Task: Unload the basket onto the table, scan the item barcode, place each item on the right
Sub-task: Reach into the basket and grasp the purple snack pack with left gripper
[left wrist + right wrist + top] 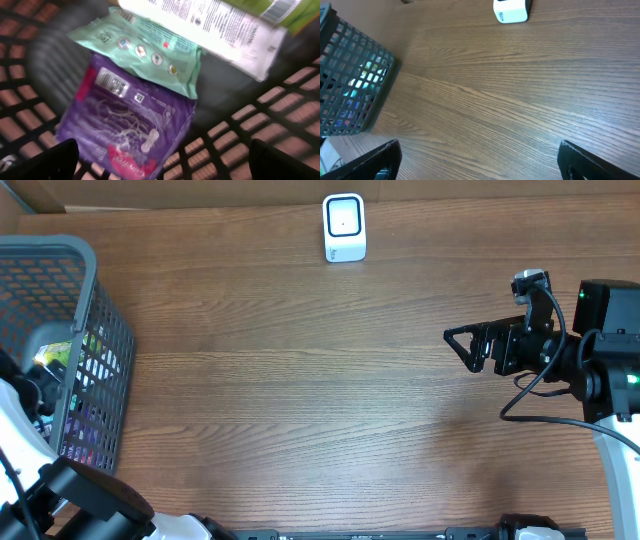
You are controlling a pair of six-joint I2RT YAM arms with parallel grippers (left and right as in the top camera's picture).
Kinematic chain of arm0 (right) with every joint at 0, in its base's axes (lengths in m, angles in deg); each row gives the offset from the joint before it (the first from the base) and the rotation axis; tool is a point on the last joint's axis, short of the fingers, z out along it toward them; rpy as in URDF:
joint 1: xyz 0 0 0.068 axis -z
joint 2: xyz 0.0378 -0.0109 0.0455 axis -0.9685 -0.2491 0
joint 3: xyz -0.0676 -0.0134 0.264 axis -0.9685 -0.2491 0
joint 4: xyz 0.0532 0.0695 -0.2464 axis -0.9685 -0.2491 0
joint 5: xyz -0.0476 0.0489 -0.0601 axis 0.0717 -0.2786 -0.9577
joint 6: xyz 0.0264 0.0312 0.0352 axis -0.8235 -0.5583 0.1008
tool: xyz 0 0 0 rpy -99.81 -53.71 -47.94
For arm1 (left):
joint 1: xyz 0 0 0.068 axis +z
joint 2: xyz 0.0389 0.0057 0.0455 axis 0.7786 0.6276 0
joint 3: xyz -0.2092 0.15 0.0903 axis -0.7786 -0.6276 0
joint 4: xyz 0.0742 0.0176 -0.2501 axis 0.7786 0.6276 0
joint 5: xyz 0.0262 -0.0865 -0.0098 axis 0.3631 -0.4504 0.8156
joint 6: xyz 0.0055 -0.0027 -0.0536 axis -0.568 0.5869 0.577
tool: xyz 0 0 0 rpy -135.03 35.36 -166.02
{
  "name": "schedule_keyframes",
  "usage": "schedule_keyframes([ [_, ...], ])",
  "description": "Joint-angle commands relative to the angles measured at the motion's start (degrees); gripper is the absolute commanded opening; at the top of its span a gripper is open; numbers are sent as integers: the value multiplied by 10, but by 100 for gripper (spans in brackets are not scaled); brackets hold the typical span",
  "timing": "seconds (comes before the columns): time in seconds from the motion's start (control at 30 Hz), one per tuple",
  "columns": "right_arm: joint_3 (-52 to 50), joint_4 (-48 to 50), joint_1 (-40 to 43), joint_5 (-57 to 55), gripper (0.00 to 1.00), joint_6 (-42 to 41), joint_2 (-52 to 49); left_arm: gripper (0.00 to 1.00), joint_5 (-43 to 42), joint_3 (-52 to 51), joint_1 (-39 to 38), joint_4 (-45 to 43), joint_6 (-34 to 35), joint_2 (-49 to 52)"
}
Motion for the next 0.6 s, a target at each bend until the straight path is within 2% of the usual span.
schedule_keyframes([
  [0.0,14,5,-3,-13,100,0,-1,100,-1,-59,-2,-25,-67,4],
  [0.2,14,5,-3,-14,100,0,-1,94,-1,-148,-2,-91,-144,4],
  [0.47,14,4,-3,-13,100,0,-1,86,-1,-231,-2,-188,-148,4],
  [0.53,14,4,-3,-13,100,0,-1,81,-1,-244,-2,-204,-148,4],
  [0.57,14,5,-3,-13,100,0,-1,74,-2,-249,-2,-210,-148,4],
])
